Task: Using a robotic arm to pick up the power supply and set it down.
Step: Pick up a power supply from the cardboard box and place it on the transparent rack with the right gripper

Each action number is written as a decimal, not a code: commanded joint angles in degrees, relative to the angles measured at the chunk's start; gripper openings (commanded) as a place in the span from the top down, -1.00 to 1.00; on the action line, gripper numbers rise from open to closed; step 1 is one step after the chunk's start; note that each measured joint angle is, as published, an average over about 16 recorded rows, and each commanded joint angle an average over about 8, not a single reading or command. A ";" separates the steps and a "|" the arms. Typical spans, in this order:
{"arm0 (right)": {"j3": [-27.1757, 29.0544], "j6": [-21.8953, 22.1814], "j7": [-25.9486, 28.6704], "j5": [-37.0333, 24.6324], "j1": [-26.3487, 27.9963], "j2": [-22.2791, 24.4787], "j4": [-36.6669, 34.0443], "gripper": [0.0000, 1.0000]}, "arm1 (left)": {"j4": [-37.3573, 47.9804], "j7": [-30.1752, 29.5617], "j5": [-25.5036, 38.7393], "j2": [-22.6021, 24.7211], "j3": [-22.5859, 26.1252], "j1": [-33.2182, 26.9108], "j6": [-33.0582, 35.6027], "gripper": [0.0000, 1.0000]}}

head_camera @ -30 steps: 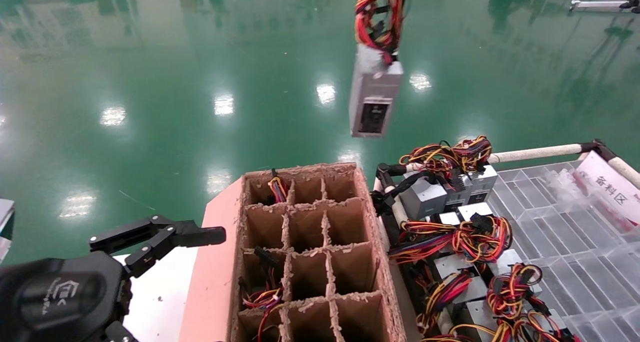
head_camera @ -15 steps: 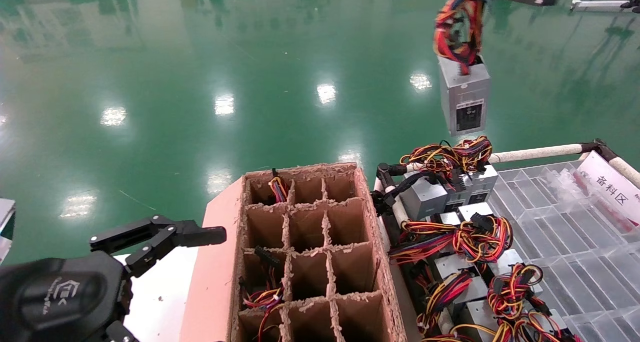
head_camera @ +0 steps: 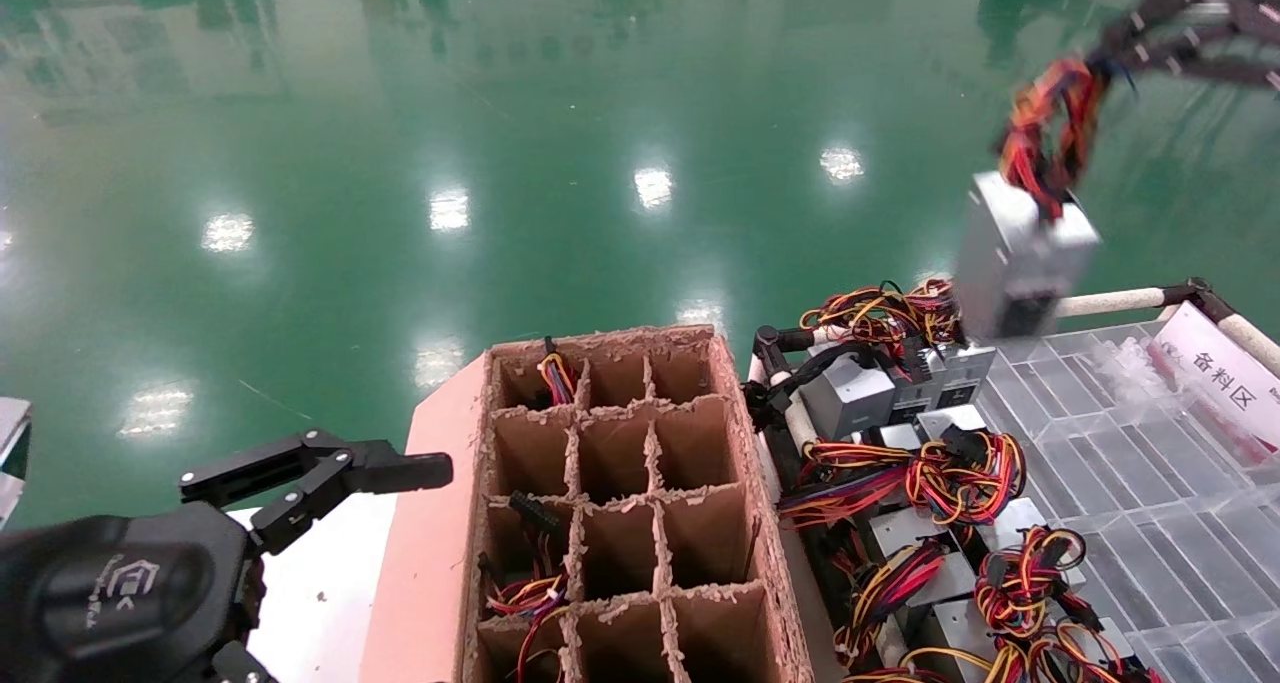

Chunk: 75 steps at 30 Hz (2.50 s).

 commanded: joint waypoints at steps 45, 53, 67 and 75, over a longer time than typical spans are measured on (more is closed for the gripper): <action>1.71 5.37 -7.11 2.64 -13.75 3.55 -2.70 1.00 | 0.00 0.01 -0.01 0.00 0.01 0.00 0.00 -1.00; 2.74 14.17 -7.59 4.14 -18.44 3.35 -3.68 1.00 | 0.00 0.01 -0.01 0.00 0.01 0.00 0.00 -1.00; 4.40 18.58 -8.44 6.49 -23.32 3.43 -3.00 1.00 | 0.00 0.01 -0.01 -0.01 0.02 0.00 -0.01 -1.00; 4.62 18.42 -8.01 6.81 -24.68 3.38 -2.98 1.00 | 0.00 0.01 -0.01 -0.01 0.02 0.00 -0.01 -1.00</action>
